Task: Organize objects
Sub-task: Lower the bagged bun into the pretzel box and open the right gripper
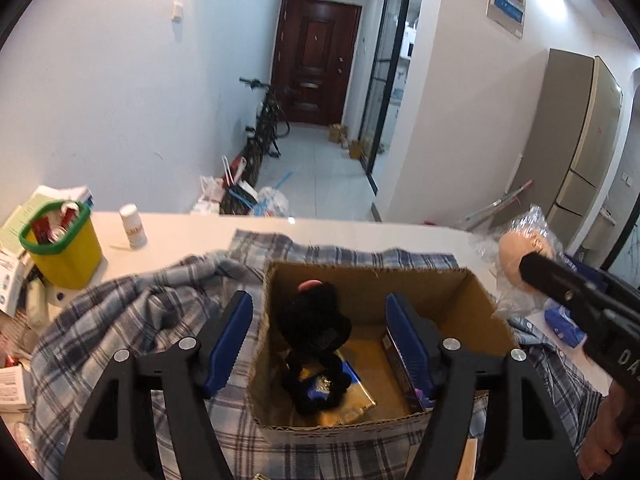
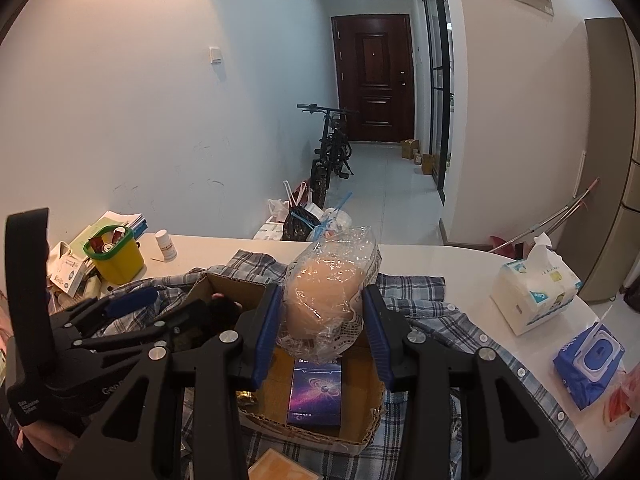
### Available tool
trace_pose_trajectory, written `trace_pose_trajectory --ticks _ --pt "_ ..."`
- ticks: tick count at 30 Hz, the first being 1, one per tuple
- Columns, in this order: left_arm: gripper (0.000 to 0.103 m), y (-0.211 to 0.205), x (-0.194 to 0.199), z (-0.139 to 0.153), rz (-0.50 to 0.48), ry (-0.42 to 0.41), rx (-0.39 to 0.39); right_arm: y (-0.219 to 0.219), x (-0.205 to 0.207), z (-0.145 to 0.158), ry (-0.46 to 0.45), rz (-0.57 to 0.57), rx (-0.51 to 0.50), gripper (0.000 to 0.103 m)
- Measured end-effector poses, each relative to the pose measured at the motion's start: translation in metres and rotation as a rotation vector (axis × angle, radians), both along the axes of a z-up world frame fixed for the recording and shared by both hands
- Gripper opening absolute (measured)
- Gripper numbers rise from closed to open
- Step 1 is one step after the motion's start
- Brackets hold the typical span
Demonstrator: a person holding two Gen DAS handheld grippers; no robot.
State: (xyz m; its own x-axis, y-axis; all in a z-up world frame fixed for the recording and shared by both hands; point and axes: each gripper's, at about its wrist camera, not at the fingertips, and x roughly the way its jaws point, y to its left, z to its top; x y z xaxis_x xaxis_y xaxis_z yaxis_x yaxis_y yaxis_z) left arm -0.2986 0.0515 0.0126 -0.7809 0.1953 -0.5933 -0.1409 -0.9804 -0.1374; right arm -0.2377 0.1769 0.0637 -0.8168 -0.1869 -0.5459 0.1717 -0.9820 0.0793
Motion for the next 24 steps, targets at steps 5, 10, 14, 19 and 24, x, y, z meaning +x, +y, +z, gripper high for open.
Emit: trace_pose_trajectory --ticks 5,10,14,19,24 --pt "0.079 0.0 0.005 0.009 0.016 0.041 -0.026 -0.003 -0.002 -0.005 -0.009 0.003 0.011 0.04" --pt "0.081 -0.002 0.001 0.006 0.021 0.014 -0.018 -0.007 -0.01 -0.017 -0.043 0.005 0.029 0.04" --pt "0.081 -0.001 0.002 0.005 0.022 0.014 -0.025 -0.007 -0.015 -0.025 -0.065 0.002 0.041 0.04" --pt "0.081 0.002 0.002 0.005 0.016 0.016 -0.031 -0.006 -0.021 -0.035 -0.096 -0.003 0.052 0.04" --pt "0.081 0.007 0.004 0.005 0.004 0.015 -0.048 -0.004 -0.027 -0.042 -0.126 -0.003 0.048 0.04"
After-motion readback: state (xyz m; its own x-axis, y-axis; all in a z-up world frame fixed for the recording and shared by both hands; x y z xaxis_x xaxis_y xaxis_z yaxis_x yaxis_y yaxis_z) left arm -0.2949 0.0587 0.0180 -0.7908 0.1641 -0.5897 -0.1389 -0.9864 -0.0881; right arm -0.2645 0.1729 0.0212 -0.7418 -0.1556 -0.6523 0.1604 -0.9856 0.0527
